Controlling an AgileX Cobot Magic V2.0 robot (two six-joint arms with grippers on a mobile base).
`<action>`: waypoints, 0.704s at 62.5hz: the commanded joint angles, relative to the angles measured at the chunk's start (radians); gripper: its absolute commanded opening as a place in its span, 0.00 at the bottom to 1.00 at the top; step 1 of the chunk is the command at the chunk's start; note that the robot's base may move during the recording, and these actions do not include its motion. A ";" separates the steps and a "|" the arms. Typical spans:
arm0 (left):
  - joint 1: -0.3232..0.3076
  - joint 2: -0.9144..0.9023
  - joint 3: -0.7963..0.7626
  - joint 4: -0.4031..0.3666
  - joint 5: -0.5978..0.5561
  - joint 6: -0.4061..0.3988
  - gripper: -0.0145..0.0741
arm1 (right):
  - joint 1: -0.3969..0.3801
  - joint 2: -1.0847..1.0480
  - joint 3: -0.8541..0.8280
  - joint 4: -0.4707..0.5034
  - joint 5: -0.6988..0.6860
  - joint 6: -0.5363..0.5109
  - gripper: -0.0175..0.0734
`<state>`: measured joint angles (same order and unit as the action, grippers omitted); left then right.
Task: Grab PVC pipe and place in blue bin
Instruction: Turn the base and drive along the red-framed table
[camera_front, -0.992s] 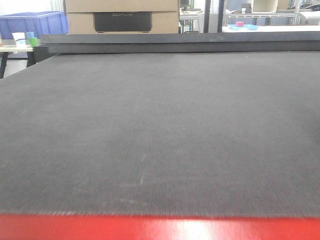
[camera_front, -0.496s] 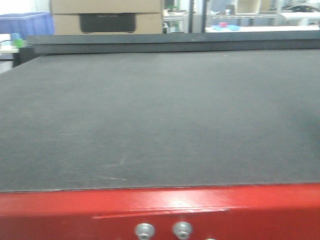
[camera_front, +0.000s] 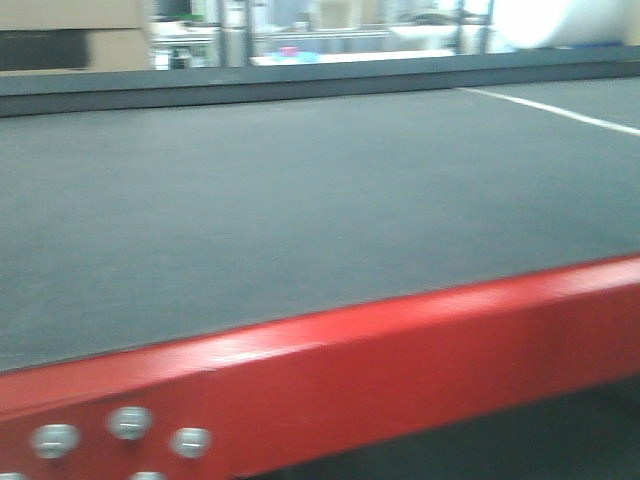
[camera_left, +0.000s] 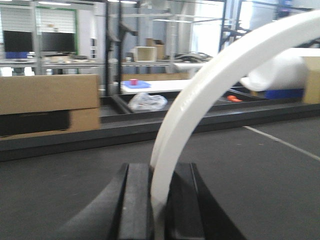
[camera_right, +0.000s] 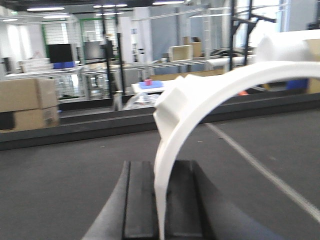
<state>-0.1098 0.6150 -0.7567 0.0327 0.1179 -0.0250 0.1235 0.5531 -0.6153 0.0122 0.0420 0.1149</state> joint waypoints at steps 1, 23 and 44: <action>-0.005 -0.004 -0.003 0.000 -0.030 -0.002 0.04 | -0.005 -0.005 0.000 -0.012 -0.025 -0.006 0.02; -0.005 -0.004 -0.003 0.000 -0.030 -0.002 0.04 | -0.005 -0.005 0.000 -0.012 -0.025 -0.006 0.02; -0.005 -0.004 -0.003 0.000 -0.030 -0.002 0.04 | -0.005 -0.005 0.000 -0.012 -0.025 -0.006 0.02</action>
<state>-0.1098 0.6150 -0.7567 0.0327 0.1179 -0.0250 0.1235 0.5531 -0.6153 0.0122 0.0416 0.1149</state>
